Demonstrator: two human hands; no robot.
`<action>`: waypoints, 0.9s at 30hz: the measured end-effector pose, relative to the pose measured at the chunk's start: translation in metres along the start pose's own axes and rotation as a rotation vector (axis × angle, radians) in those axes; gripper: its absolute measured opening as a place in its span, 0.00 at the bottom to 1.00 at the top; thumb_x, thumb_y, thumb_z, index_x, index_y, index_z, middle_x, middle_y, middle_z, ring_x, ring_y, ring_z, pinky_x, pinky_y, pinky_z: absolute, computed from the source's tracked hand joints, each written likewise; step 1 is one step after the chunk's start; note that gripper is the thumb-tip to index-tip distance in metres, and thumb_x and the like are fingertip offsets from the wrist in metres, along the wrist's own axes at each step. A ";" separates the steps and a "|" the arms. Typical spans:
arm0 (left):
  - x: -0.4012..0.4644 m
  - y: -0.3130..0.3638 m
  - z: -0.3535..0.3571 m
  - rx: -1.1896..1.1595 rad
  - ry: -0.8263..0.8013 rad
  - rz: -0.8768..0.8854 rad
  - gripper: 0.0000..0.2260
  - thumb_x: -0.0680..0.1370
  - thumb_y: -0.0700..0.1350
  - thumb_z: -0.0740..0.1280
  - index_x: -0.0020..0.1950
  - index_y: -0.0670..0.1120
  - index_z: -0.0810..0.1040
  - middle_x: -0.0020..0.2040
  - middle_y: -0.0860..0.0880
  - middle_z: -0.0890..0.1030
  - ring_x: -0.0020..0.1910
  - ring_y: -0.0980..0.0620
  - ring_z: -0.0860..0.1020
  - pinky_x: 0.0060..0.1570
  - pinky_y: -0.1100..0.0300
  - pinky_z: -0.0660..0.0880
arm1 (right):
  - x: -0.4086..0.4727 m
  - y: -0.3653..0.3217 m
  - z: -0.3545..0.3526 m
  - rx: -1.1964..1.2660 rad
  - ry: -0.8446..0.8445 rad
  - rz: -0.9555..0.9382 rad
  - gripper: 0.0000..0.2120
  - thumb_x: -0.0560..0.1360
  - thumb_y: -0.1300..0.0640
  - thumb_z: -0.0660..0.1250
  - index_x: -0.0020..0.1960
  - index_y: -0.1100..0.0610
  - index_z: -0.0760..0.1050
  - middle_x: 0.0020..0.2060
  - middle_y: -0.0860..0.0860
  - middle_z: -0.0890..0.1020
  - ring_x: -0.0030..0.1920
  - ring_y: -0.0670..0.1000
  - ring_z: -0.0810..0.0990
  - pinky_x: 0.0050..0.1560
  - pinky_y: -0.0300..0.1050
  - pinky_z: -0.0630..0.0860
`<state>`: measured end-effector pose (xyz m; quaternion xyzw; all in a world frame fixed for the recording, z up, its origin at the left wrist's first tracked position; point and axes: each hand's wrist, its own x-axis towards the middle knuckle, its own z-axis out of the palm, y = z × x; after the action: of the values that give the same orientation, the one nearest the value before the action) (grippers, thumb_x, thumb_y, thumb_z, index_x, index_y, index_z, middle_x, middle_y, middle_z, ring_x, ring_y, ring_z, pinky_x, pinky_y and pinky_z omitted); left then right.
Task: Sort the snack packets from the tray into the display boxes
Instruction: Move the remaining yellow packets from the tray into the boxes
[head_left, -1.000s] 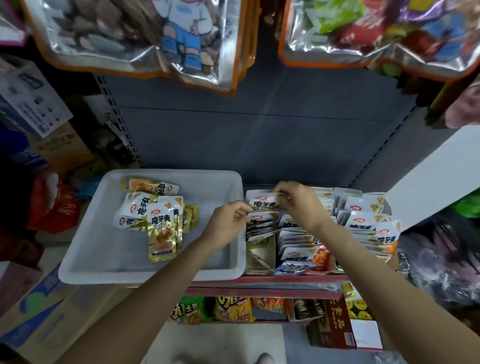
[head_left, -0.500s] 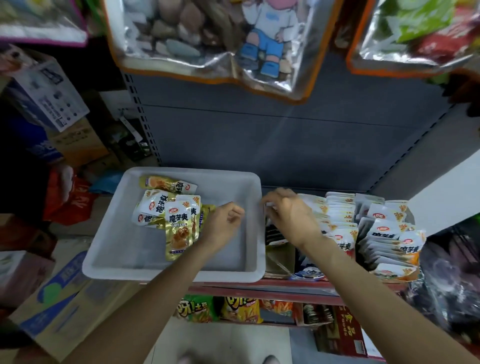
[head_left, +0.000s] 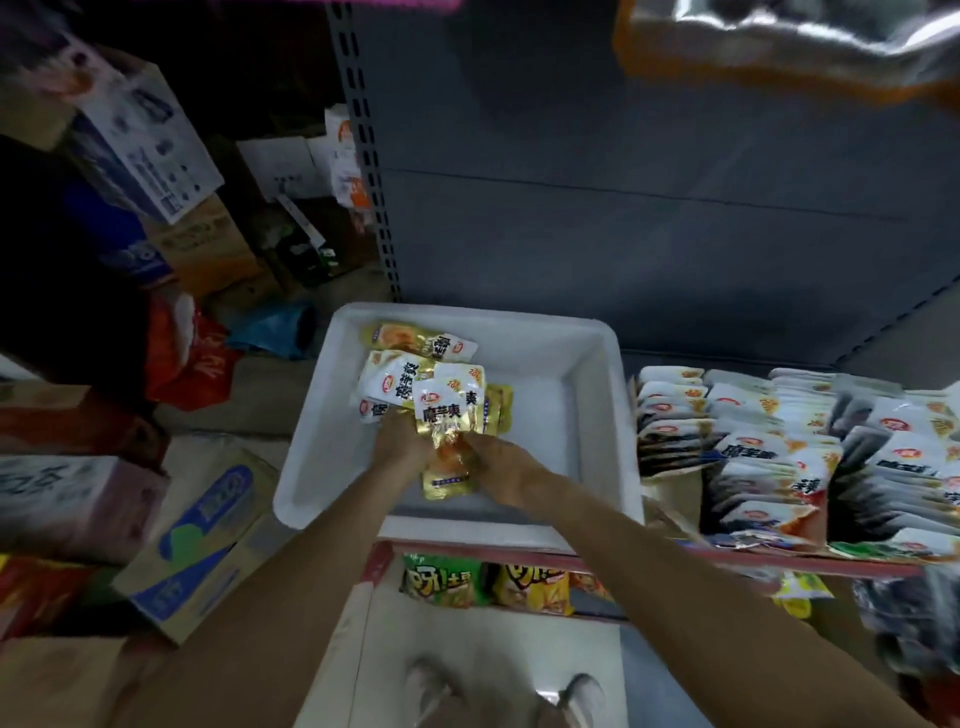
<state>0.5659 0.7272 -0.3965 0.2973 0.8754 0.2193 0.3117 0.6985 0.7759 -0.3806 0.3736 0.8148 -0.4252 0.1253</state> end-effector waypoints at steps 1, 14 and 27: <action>0.000 -0.002 0.000 -0.041 -0.003 -0.033 0.14 0.75 0.37 0.67 0.60 0.38 0.75 0.59 0.42 0.79 0.58 0.42 0.77 0.48 0.57 0.71 | 0.003 -0.001 0.002 -0.018 -0.004 0.017 0.21 0.80 0.63 0.55 0.73 0.58 0.62 0.69 0.58 0.69 0.68 0.57 0.68 0.65 0.46 0.64; -0.037 0.029 -0.014 -0.291 -0.024 0.391 0.06 0.79 0.38 0.62 0.44 0.46 0.72 0.43 0.52 0.77 0.43 0.56 0.77 0.44 0.66 0.73 | -0.033 -0.003 -0.062 0.658 0.470 -0.097 0.15 0.77 0.66 0.63 0.61 0.56 0.69 0.42 0.56 0.80 0.46 0.55 0.80 0.53 0.59 0.77; -0.080 0.142 0.062 -0.255 -0.192 0.563 0.14 0.78 0.37 0.63 0.64 0.39 0.72 0.59 0.44 0.78 0.58 0.48 0.77 0.52 0.62 0.70 | -0.131 0.077 -0.157 0.759 0.917 -0.225 0.08 0.77 0.67 0.63 0.48 0.56 0.76 0.41 0.49 0.83 0.41 0.46 0.81 0.48 0.51 0.79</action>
<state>0.7126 0.7898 -0.3264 0.5055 0.6910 0.3758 0.3546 0.8615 0.8614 -0.2630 0.4490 0.6116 -0.4924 -0.4266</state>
